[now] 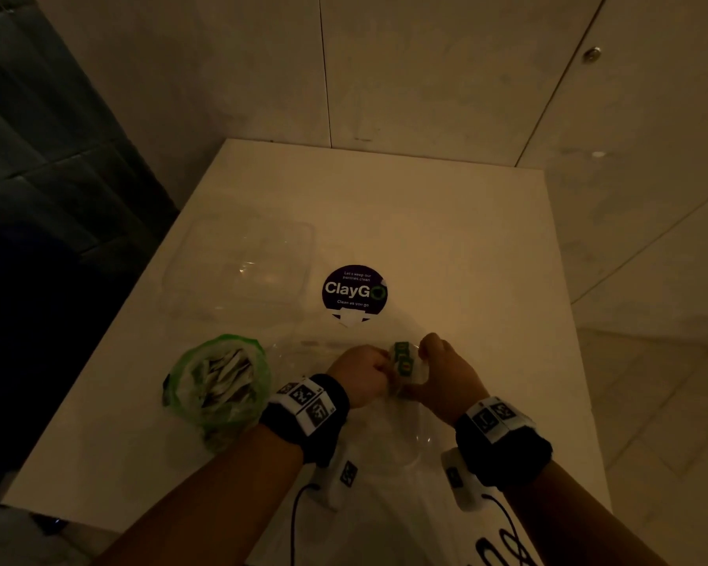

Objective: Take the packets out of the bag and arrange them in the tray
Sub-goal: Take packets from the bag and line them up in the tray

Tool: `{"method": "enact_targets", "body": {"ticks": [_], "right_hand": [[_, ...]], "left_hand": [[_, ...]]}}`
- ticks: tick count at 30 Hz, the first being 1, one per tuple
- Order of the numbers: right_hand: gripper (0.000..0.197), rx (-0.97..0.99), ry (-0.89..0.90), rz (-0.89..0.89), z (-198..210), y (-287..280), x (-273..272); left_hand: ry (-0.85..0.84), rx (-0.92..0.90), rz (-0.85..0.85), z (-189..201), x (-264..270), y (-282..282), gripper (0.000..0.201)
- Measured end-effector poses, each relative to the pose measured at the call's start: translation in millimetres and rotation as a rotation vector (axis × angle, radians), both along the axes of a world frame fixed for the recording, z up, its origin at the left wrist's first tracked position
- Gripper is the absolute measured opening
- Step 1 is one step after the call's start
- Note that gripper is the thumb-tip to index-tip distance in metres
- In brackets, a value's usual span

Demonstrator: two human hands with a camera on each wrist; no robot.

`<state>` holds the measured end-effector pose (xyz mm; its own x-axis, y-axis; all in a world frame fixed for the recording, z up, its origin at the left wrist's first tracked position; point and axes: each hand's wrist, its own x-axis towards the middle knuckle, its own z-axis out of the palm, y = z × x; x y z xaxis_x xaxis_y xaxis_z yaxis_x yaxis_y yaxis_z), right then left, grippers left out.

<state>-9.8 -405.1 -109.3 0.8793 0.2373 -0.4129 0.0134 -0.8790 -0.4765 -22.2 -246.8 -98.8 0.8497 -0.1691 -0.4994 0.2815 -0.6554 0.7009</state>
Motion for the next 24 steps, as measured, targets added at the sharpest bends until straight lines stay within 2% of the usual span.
{"method": "enact_targets", "body": {"ticks": [11, 14, 17, 19, 21, 22, 24], "right_hand": [[0.060, -0.044, -0.014, 0.004, 0.5, 1.9, -3.7], [0.061, -0.082, -0.048, 0.025, 12.2, -1.7, -5.3], [0.051, -0.126, -0.159, 0.089, 32.8, 3.2, -6.7], [0.040, -0.092, -0.224, 0.139, 49.6, 15.5, -8.7], [0.031, 0.005, -0.259, 0.208, 65.6, 35.5, -12.5], [0.026, 0.065, -0.272, 0.258, 72.8, 47.6, -14.6], [0.020, 0.186, -0.297, 0.381, 85.3, 77.8, -20.4]], "left_hand": [[0.070, -0.032, 0.066, 7.3, -4.9, 3.3, 0.014], [-0.009, -0.085, 0.131, 27.9, -12.4, 12.7, 0.009], [-0.226, -0.088, 0.212, 53.5, -31.2, 34.8, 0.010], [-0.442, 0.025, 0.231, 69.7, -49.3, 59.4, 0.008], [-0.654, 0.270, 0.184, 77.2, -65.2, 93.3, 0.009], [-0.706, 0.383, 0.166, 77.6, -71.9, 111.2, 0.014], [-0.703, 0.558, 0.163, 74.6, -84.1, 144.7, 0.015]]}}
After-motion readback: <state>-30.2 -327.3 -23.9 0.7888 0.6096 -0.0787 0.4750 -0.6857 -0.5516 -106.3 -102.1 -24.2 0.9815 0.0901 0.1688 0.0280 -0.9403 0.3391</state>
